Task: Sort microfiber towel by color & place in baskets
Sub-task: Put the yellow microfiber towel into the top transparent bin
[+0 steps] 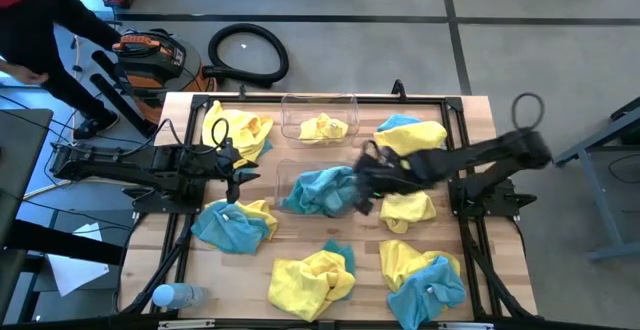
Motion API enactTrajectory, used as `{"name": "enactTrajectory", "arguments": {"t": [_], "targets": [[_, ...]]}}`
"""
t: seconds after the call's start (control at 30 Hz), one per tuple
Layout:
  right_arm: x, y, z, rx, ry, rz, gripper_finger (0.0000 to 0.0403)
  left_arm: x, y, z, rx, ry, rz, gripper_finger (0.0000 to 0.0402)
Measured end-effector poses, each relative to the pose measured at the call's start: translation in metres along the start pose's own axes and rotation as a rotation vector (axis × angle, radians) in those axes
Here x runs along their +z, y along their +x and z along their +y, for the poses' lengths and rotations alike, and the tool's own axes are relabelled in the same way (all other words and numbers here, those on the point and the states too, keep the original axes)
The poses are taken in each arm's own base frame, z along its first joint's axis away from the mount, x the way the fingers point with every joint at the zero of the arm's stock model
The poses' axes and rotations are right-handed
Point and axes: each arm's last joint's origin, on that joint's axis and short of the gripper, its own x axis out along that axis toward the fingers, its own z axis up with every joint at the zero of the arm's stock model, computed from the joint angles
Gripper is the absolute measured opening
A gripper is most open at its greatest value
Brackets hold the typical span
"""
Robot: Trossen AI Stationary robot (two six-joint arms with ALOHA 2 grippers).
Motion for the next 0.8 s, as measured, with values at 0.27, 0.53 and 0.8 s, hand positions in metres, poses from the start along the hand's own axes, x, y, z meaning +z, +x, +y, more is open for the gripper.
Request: {"name": "enactTrajectory", "arguments": {"t": [0.27,0.53,0.8], "targets": [[-0.090,-0.015,-0.021,0.008,0.259,-0.073,0.0009,0.015,0.018,-0.017,-0.076,0.002,-0.108,0.0131],[-0.140,0.016,-0.027,0.012,0.355,-0.082,0.0002,0.036,0.038,-0.063,-0.074,0.120,-0.040,0.0131],[-0.158,0.037,-0.034,0.004,0.393,-0.155,0.0002,0.056,0.063,-0.129,-0.145,0.299,0.030,0.0131]]}}
